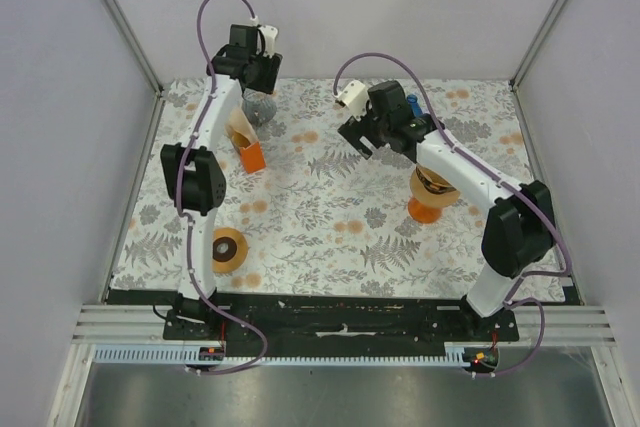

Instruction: Place the coffee filter in the dripper

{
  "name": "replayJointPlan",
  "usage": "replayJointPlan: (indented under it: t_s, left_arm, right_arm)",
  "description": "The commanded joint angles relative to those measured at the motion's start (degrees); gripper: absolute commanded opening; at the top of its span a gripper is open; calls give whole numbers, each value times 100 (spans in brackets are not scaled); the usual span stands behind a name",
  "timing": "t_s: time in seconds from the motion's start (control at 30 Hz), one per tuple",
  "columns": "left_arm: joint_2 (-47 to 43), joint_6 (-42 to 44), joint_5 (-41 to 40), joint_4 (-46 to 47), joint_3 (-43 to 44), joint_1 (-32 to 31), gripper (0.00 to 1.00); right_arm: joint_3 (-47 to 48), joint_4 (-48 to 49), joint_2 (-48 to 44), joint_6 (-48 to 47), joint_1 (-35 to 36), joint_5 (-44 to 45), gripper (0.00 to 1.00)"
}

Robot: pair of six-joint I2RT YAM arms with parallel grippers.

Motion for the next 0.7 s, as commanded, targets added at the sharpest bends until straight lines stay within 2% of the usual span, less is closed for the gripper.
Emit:
replayJointPlan:
  t_s: [0.0, 0.3, 0.5, 0.67]
  left_arm:
    - [720, 387, -709, -289, 797, -82, 69]
    - [1336, 589, -717, 89, 824, -187, 66]
    - [1443, 571, -77, 107, 728, -213, 46]
    - [1145, 720, 546, -42, 281, -363, 18]
  right_arm:
    - [288, 148, -536, 196, -7, -431, 98]
    - [-318, 139, -1327, 196, -95, -237, 98]
    - [-740, 148, -1740, 179, -121, -70, 98]
    - [-943, 131, -2031, 222, -148, -35, 98]
